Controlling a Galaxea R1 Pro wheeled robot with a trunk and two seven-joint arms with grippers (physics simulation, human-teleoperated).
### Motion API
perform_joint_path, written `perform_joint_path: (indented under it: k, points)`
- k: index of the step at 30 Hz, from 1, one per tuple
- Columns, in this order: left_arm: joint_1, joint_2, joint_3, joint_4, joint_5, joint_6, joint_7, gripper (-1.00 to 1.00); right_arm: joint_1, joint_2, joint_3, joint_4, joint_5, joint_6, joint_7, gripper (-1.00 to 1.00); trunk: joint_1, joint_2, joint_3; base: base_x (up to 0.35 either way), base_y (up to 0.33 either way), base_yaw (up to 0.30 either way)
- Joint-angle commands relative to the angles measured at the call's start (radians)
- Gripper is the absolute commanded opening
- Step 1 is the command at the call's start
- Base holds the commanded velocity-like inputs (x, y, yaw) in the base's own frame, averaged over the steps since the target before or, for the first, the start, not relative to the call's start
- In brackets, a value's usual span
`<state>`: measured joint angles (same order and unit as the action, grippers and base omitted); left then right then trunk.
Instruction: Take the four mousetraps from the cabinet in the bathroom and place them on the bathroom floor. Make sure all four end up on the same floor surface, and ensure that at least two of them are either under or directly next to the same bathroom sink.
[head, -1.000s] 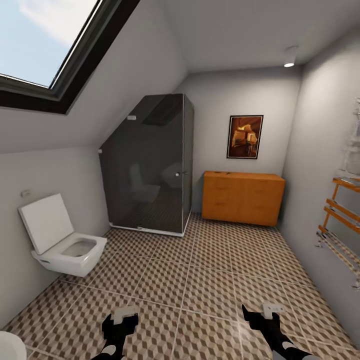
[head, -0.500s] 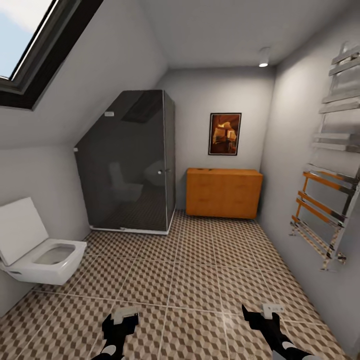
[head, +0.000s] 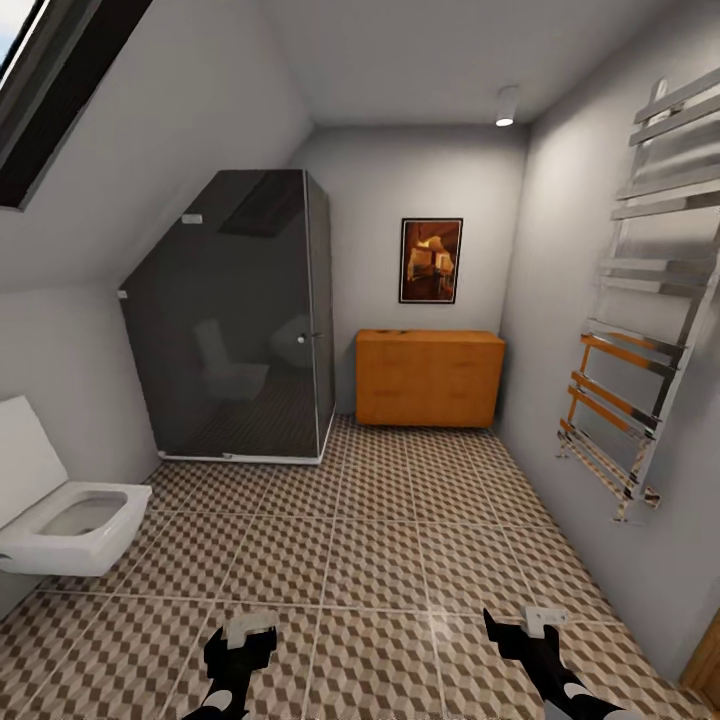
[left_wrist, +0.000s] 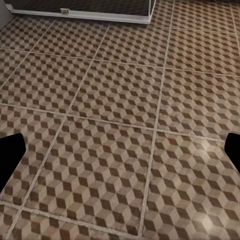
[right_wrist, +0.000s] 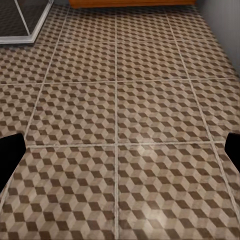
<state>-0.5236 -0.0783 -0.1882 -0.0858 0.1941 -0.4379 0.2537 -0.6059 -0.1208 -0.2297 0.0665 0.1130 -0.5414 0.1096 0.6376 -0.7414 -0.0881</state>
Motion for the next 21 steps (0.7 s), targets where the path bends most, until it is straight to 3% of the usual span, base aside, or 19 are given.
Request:
perform_joint_path:
  k: [1,21]
  points:
    - [-0.001,0.000,-0.009,0.001,0.008,-0.003,0.004,1.00,-0.002,-0.001,-0.009,0.004,0.010,-0.006,0.001,1.00,0.000,-0.002,-0.003,0.000,0.000,-0.007]
    - [-0.001,-0.001,-0.009,0.000,0.008,-0.004,0.004,1.00,-0.002,-0.001,-0.010,0.004,0.010,-0.006,0.001,1.00,0.000,-0.002,-0.029,0.000,0.000,-0.001]
